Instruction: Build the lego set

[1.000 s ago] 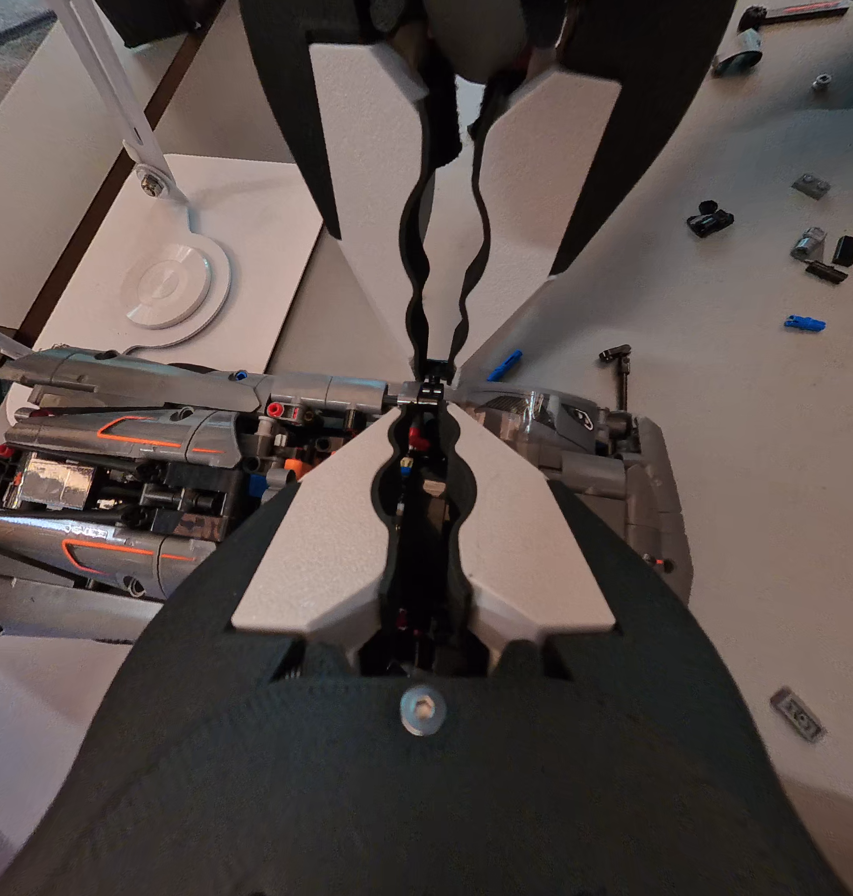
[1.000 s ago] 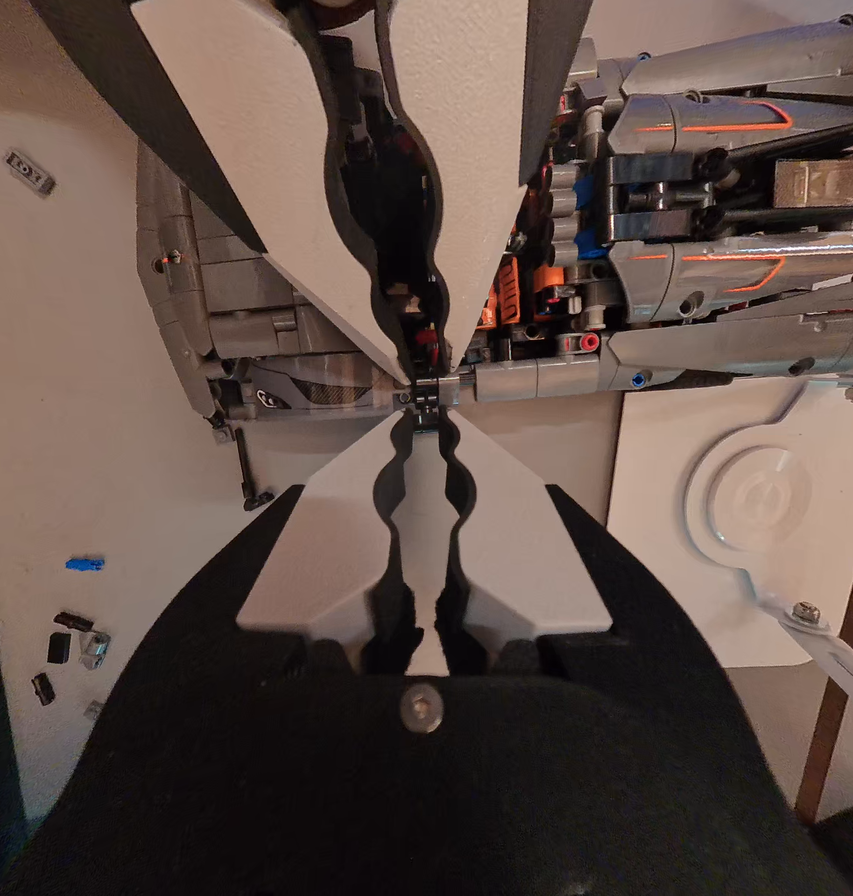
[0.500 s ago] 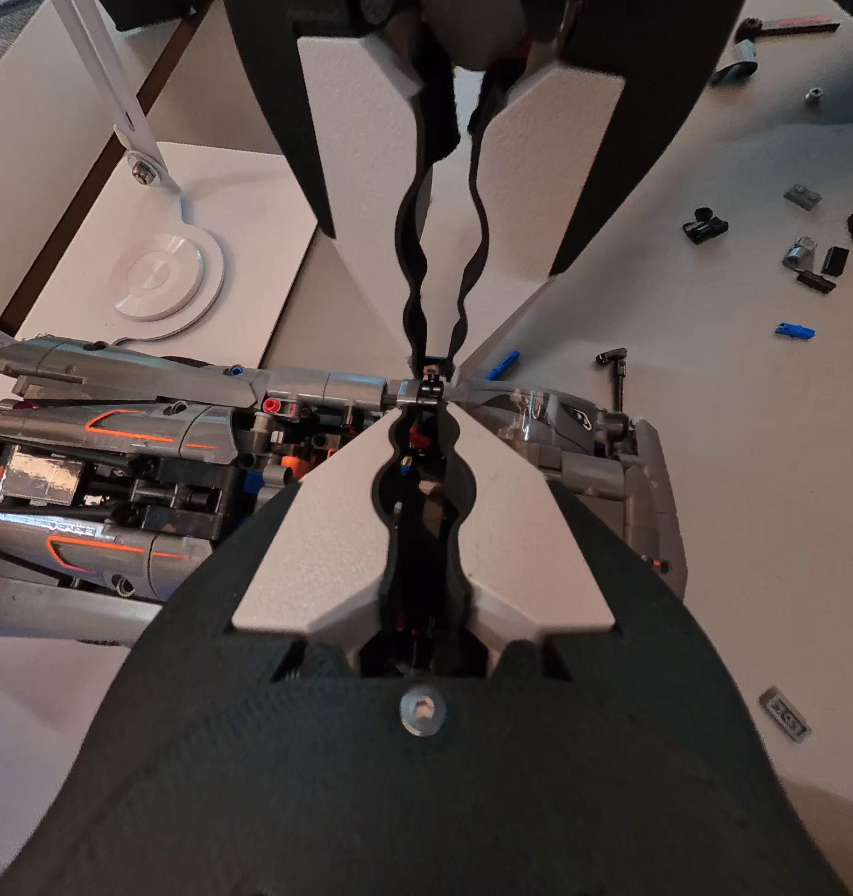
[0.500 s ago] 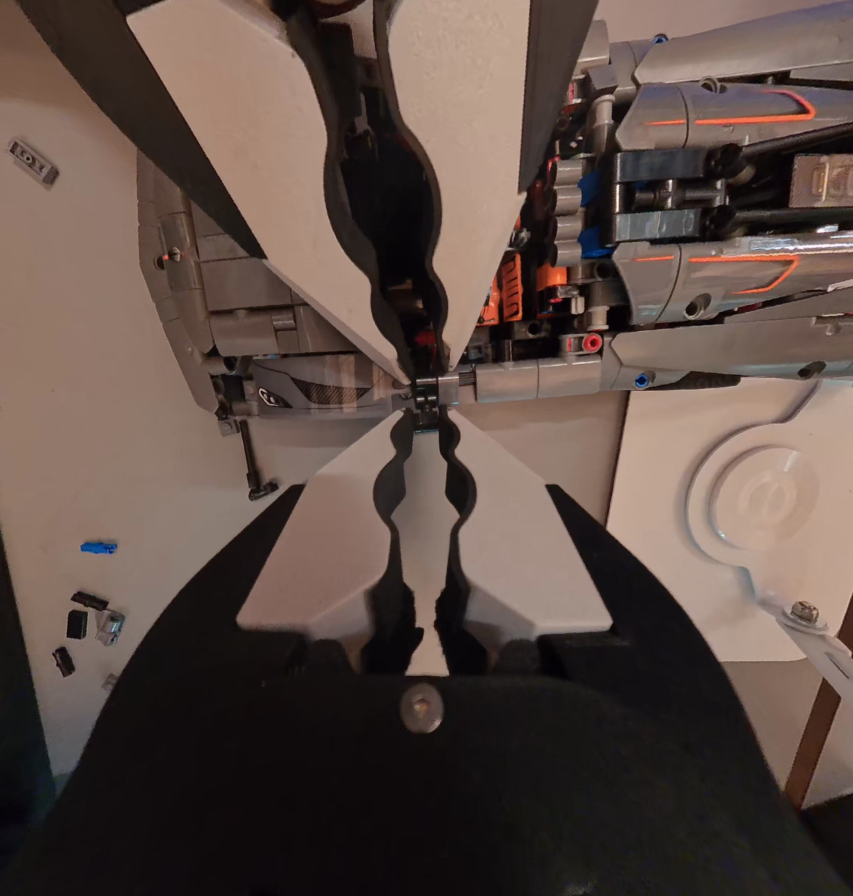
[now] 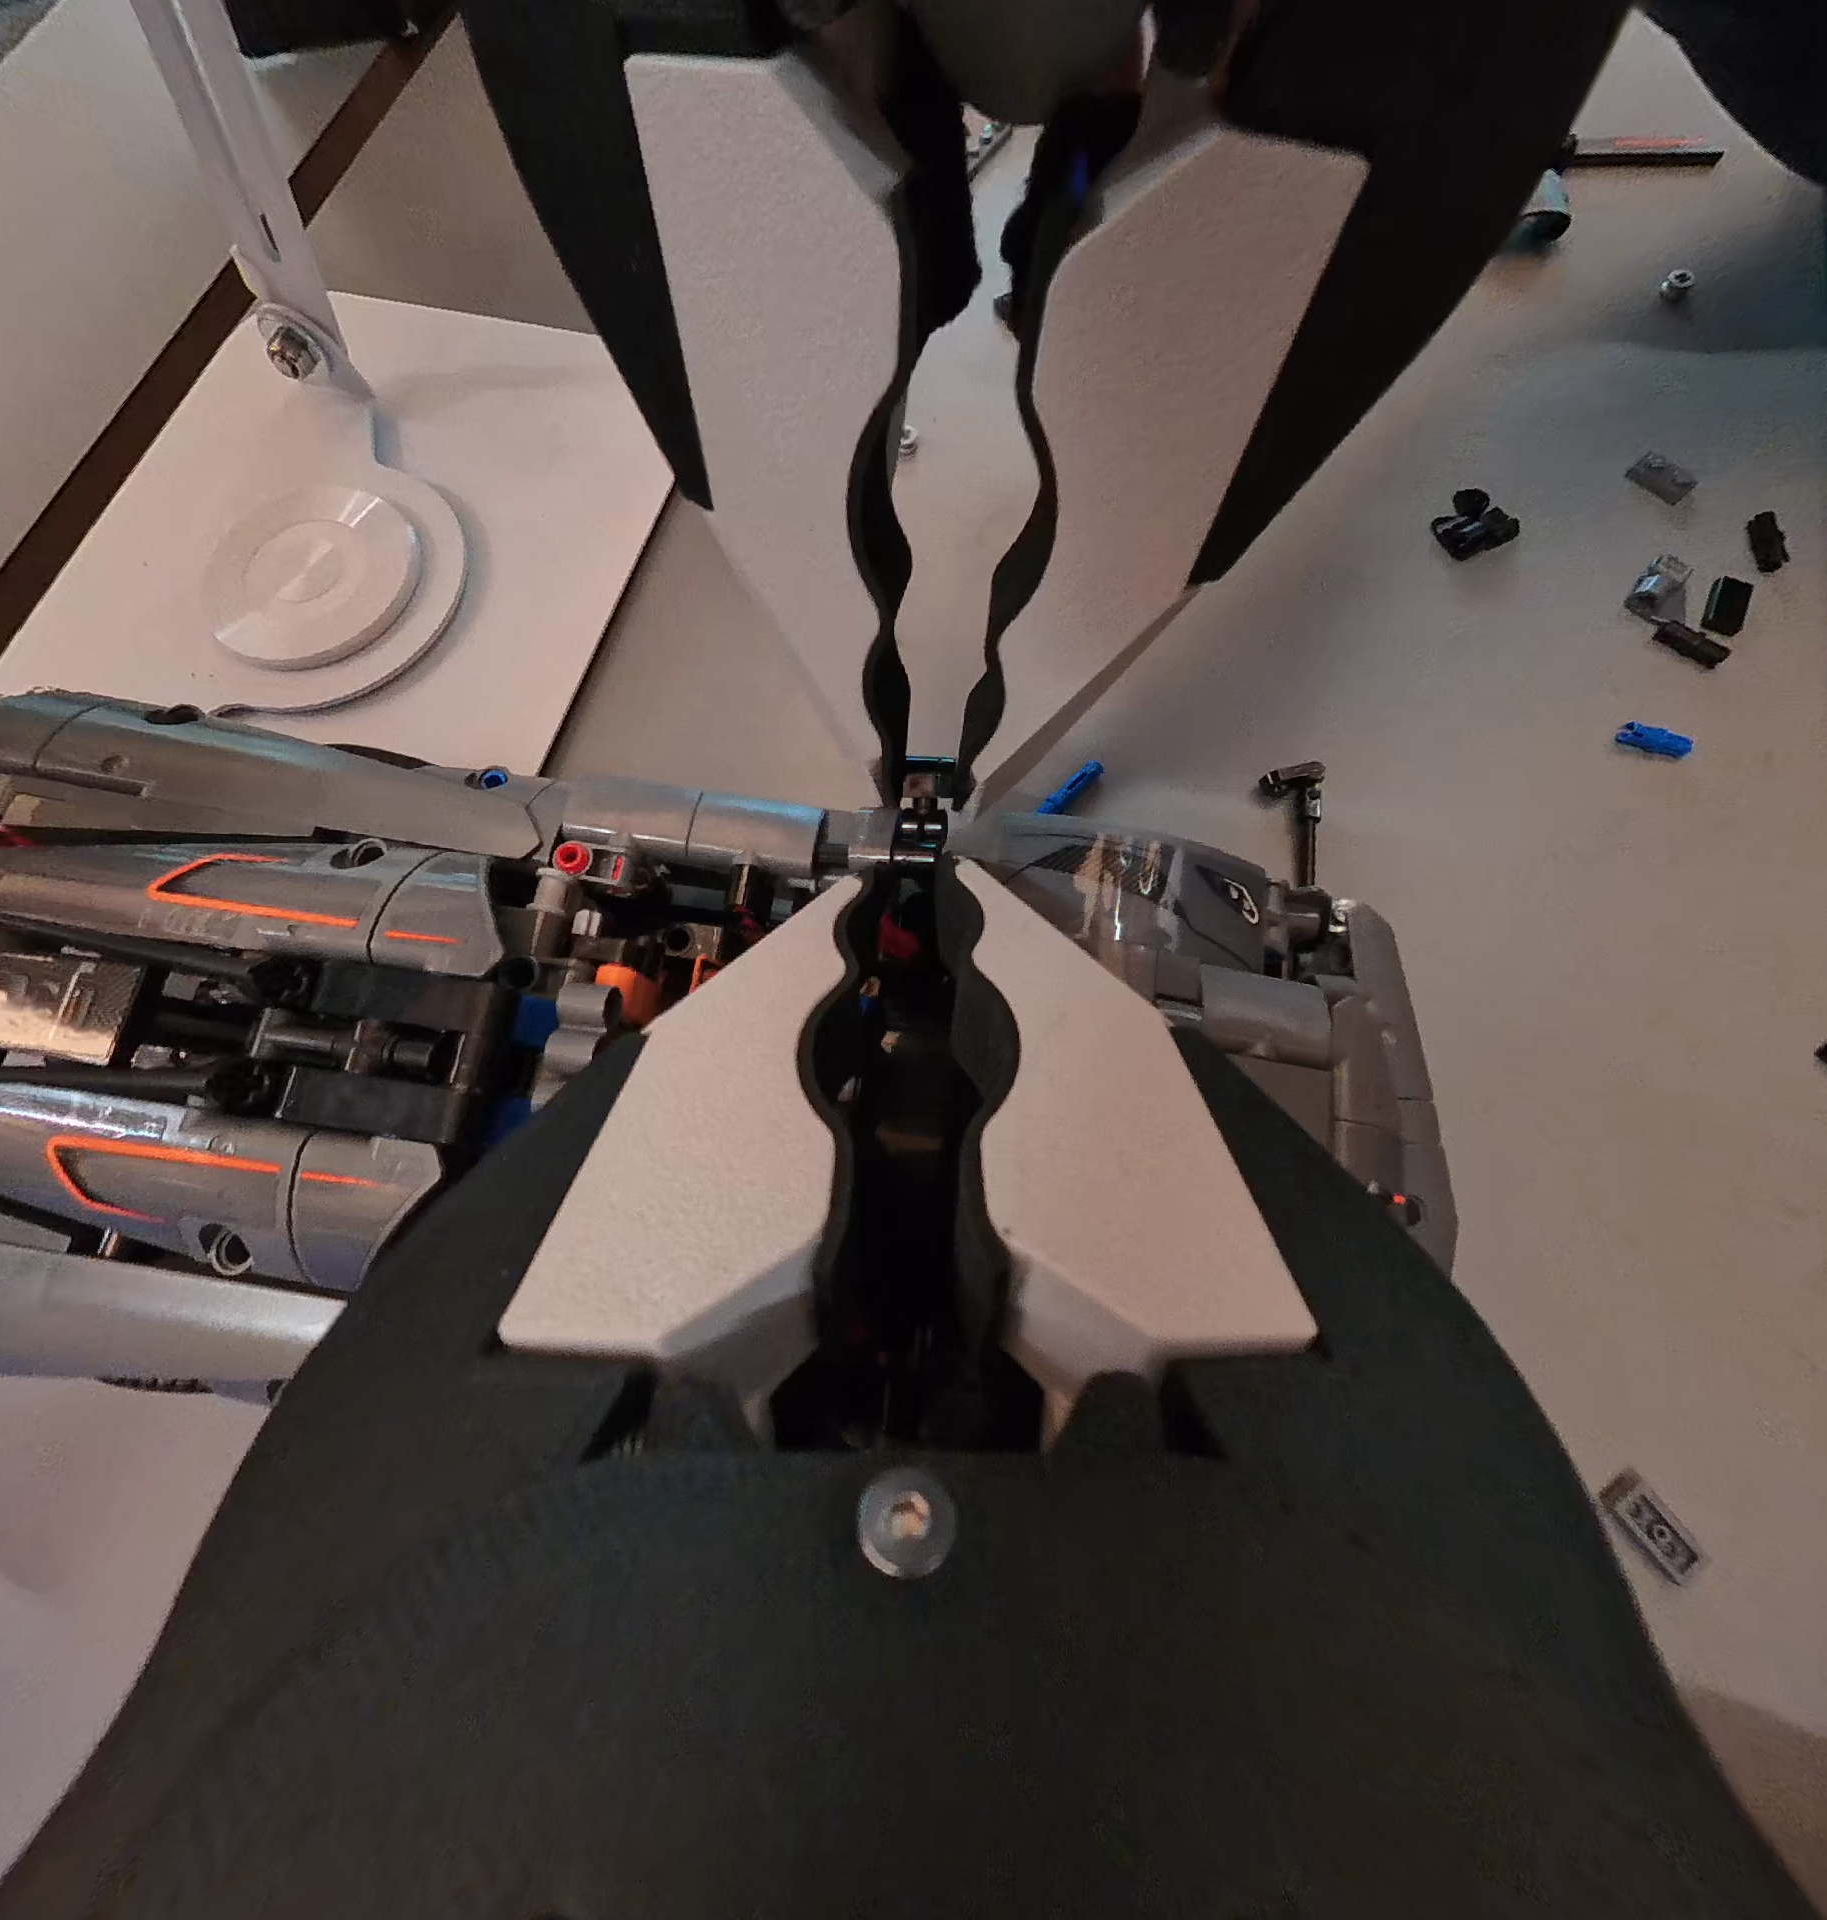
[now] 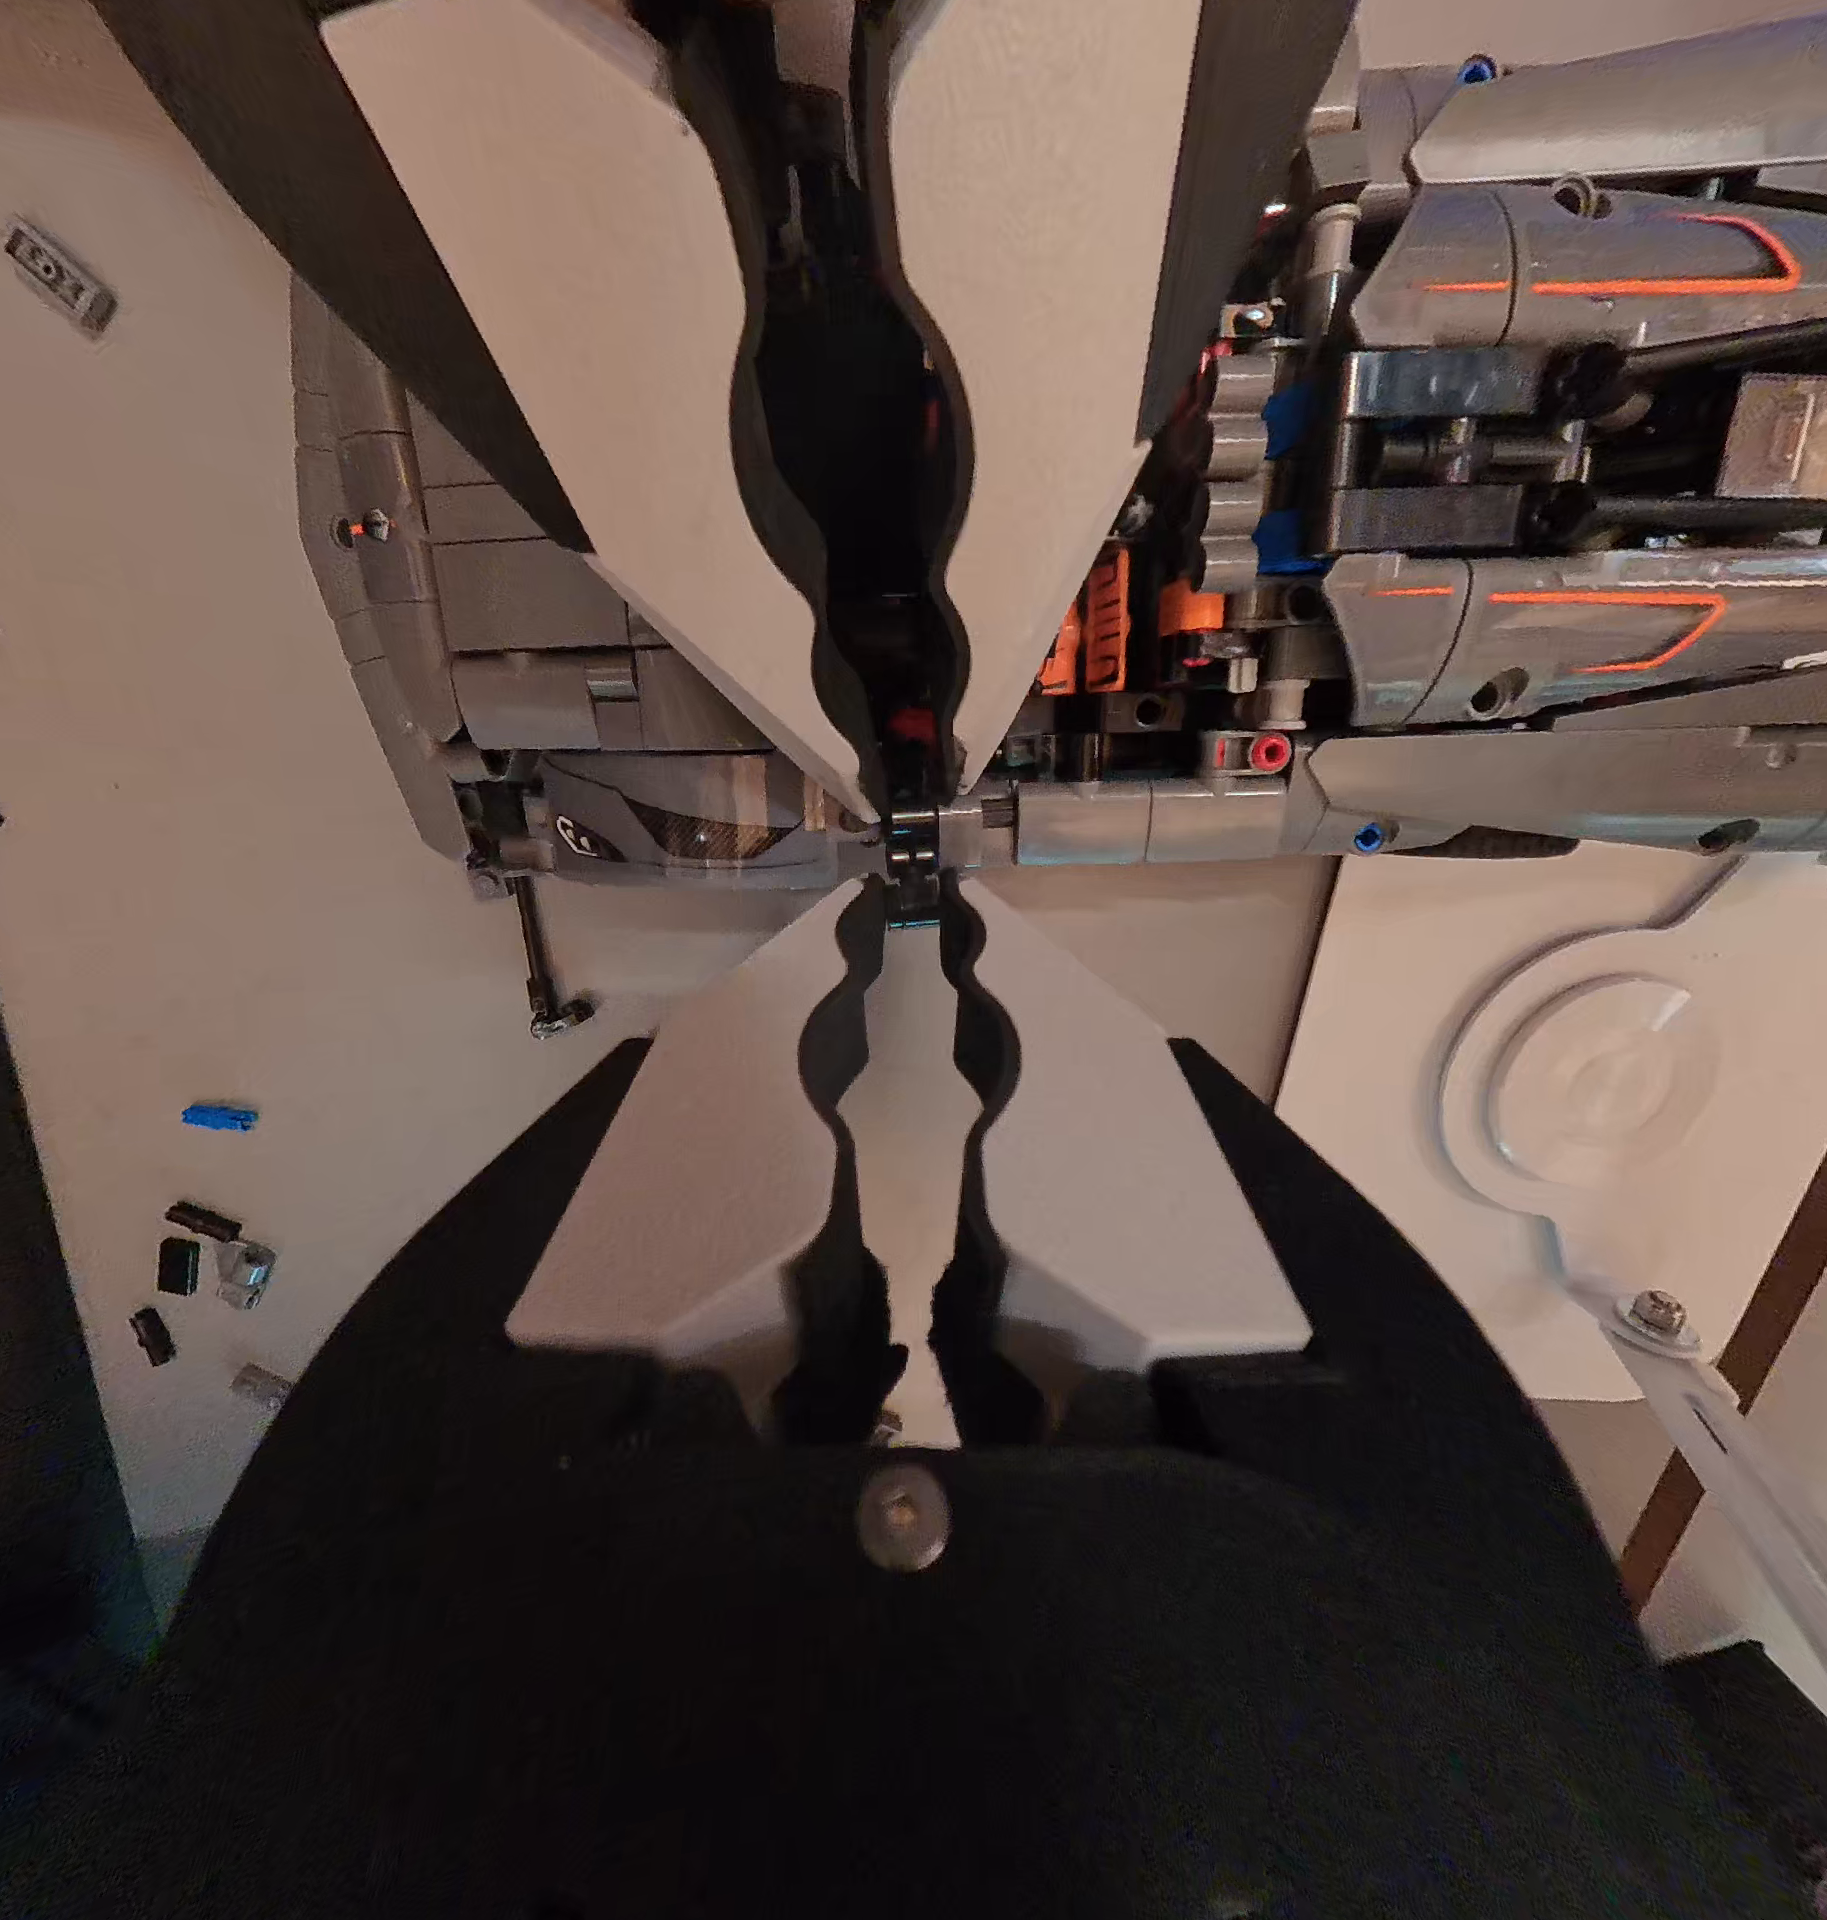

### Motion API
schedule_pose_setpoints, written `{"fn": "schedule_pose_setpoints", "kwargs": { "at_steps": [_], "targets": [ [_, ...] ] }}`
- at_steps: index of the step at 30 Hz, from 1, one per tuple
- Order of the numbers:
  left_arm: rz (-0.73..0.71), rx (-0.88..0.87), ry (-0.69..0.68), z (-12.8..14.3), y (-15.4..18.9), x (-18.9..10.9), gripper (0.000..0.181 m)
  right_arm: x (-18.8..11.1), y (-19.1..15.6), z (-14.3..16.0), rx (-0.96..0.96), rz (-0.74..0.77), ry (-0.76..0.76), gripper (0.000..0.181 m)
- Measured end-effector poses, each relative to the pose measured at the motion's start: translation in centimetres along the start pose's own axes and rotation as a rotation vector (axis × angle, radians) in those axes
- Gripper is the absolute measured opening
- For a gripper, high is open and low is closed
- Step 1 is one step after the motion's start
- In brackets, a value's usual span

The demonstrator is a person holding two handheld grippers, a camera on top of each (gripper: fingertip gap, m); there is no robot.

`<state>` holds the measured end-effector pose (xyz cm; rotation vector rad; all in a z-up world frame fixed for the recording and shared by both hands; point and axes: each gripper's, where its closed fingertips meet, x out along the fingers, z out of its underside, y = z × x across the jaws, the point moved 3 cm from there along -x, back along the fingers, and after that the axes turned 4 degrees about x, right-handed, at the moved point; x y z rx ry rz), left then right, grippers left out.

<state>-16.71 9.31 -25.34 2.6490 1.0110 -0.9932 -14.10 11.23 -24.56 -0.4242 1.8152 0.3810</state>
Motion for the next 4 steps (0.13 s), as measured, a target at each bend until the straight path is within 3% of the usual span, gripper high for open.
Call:
{"fn": "schedule_pose_setpoints", "kwargs": {
  "at_steps": [4],
  "targets": [
    [0.012, 0.003, -0.008, 0.34, -0.01, -0.73, 0.009, -0.06, 0.04, -0.09, -0.002, 0.006, -0.023, 0.008]
  ]
}}
